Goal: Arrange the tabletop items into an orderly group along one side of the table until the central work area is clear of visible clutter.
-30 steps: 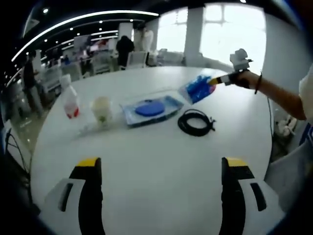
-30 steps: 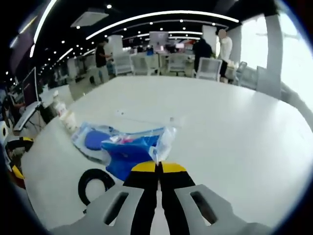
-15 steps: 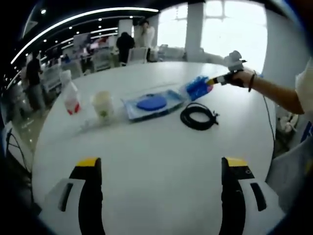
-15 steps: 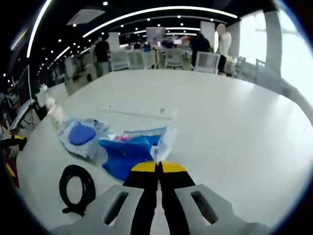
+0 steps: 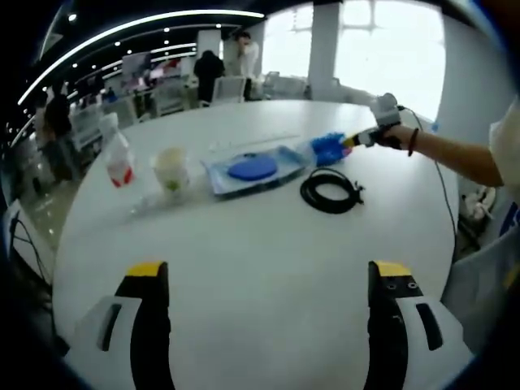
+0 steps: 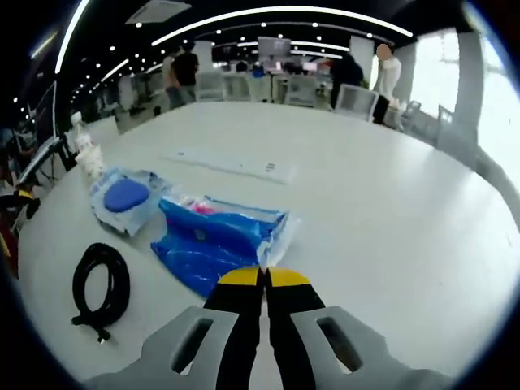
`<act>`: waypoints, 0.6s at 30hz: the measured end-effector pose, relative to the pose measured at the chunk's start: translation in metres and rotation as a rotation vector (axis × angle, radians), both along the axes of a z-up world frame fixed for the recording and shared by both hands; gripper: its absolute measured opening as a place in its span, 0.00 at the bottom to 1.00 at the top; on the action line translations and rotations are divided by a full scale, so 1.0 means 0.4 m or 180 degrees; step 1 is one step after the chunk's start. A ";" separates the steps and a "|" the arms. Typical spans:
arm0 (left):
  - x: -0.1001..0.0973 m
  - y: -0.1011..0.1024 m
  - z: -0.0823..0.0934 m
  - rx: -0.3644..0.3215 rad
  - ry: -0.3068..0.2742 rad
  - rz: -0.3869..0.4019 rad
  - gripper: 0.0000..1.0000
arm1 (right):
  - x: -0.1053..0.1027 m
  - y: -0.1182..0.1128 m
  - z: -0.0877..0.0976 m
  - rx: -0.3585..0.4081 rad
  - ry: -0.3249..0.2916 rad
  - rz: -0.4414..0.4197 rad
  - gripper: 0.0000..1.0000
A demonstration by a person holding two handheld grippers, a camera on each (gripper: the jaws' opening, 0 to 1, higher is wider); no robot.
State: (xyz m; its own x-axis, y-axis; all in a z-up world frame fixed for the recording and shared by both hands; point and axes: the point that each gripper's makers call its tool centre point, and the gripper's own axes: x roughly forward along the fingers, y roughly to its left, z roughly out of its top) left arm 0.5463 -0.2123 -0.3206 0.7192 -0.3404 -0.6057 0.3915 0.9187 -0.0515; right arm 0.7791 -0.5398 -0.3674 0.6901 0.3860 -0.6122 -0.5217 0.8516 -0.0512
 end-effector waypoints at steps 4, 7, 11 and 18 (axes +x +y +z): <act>0.000 0.002 -0.001 -0.0005 0.0012 0.0007 0.99 | 0.006 0.002 -0.005 0.0028 -0.0003 0.0055 0.02; -0.001 0.002 -0.005 0.0009 0.0029 -0.0005 0.99 | 0.011 -0.005 -0.012 -0.0016 0.0001 0.0050 0.03; -0.002 0.003 -0.005 0.0008 0.0037 -0.0003 0.99 | 0.019 -0.006 -0.014 0.0022 -0.0004 0.0054 0.03; -0.001 0.007 -0.005 0.0019 0.0045 0.0009 0.99 | 0.030 -0.020 -0.016 0.0022 0.0017 -0.0059 0.12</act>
